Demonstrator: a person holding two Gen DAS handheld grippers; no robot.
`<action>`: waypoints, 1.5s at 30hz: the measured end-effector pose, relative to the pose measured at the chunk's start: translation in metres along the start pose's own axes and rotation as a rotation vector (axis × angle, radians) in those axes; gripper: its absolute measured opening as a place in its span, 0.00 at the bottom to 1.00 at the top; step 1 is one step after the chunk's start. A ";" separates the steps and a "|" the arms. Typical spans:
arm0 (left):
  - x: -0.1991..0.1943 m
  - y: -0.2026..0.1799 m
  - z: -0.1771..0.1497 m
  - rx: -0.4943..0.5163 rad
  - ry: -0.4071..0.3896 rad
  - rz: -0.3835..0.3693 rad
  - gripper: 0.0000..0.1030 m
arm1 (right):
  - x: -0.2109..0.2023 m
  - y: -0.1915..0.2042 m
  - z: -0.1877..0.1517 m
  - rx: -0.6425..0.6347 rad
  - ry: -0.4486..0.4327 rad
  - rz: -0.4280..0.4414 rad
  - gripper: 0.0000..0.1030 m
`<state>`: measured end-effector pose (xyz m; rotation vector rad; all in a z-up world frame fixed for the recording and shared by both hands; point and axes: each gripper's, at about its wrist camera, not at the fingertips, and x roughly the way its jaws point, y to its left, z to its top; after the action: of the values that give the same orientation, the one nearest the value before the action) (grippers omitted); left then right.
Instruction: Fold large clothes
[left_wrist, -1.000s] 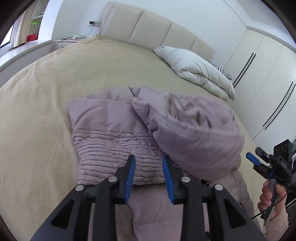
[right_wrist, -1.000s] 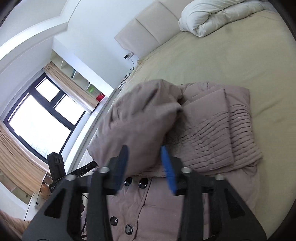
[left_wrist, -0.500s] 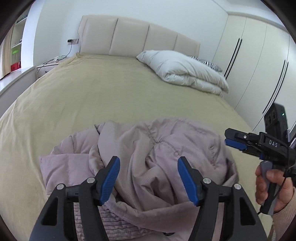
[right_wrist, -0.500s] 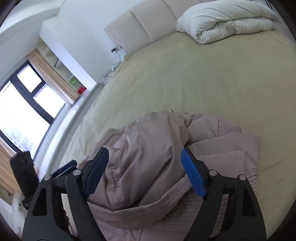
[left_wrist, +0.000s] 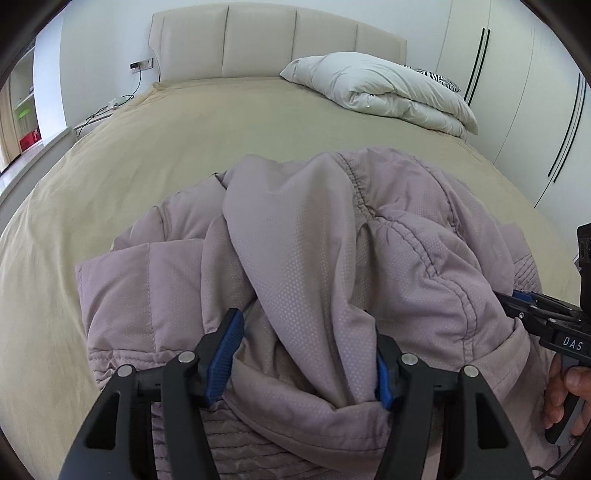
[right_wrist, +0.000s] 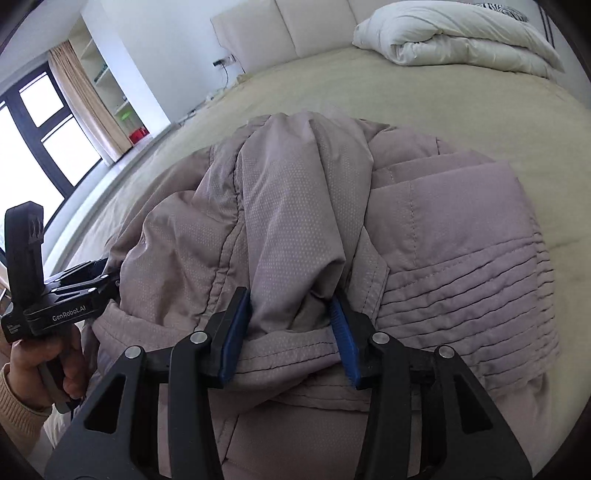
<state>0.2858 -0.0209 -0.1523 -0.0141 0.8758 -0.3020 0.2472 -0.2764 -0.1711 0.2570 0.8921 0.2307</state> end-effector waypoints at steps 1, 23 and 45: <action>-0.008 0.000 0.001 -0.014 -0.001 0.009 0.62 | -0.008 0.003 0.006 0.019 0.013 0.003 0.43; 0.078 0.002 0.062 0.066 0.007 0.103 0.57 | 0.111 0.023 0.091 -0.186 -0.028 -0.186 0.59; 0.083 0.020 0.051 0.010 -0.012 0.033 0.57 | 0.156 0.026 0.156 -0.253 -0.009 -0.277 0.59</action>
<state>0.3796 -0.0296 -0.1850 0.0076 0.8623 -0.2752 0.4628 -0.2242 -0.1835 -0.1003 0.8690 0.0828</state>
